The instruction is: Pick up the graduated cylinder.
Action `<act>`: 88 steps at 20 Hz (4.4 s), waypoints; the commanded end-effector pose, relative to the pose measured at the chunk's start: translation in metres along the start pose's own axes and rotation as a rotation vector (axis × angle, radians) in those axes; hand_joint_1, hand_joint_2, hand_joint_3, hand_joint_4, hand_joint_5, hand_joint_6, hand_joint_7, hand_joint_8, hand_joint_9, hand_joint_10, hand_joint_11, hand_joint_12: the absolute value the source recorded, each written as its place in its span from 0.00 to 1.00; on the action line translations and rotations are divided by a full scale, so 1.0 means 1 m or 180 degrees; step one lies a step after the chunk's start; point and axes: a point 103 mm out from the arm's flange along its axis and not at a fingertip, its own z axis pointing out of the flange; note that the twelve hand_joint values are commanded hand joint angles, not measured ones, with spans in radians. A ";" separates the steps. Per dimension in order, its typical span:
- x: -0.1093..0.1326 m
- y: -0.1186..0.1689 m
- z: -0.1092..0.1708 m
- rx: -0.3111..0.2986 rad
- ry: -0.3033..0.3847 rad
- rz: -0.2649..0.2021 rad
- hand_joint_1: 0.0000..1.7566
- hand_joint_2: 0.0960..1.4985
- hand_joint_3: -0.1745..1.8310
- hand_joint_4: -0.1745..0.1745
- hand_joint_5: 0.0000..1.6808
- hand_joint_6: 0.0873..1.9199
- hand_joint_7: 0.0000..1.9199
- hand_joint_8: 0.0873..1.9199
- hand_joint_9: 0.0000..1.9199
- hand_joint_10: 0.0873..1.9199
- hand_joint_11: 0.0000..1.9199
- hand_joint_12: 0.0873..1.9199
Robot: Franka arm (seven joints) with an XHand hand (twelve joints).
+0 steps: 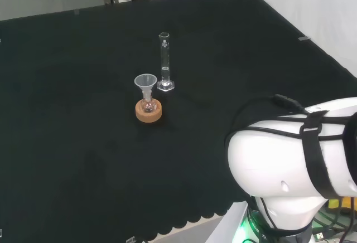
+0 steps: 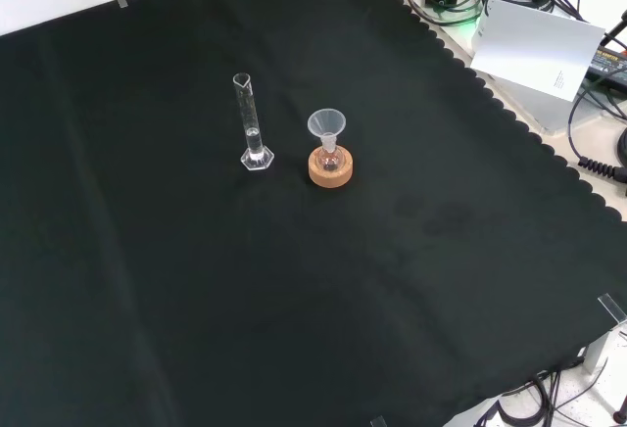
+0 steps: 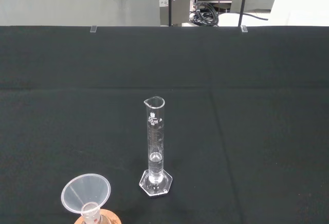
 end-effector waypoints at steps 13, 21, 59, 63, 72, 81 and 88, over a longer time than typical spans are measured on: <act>-0.010 0.007 0.017 0.0043 -0.0012 0.0163 0.00 0.82 0.24 0.48 0.16 0.00 0.00 0.26 0.12 0.33 0.08 0.70; -0.035 0.026 0.050 0.0088 0.0099 0.0342 0.01 0.82 0.23 0.47 0.16 0.00 0.01 0.26 0.13 0.33 0.08 0.70; -0.063 0.157 0.323 0.0275 0.1147 -0.0048 0.24 0.72 0.19 0.32 0.27 0.00 0.14 0.35 0.29 0.32 0.13 0.70; -0.062 0.159 0.337 0.0363 0.1472 -0.0129 0.31 0.67 0.17 0.32 0.24 0.00 0.14 0.35 0.28 0.32 0.14 0.70; -0.063 0.161 0.366 0.0406 0.2062 -0.0531 0.39 0.56 0.15 0.38 0.18 0.00 0.08 0.33 0.21 0.31 0.12 0.70; -0.046 0.171 0.377 0.0240 0.2459 -0.0677 0.47 0.50 0.17 0.41 0.18 0.00 0.11 0.31 0.24 0.30 0.15 0.69; -0.035 0.181 0.381 0.0129 0.2697 -0.0689 0.50 0.43 0.28 0.45 0.20 0.00 0.17 0.29 0.32 0.26 0.20 0.67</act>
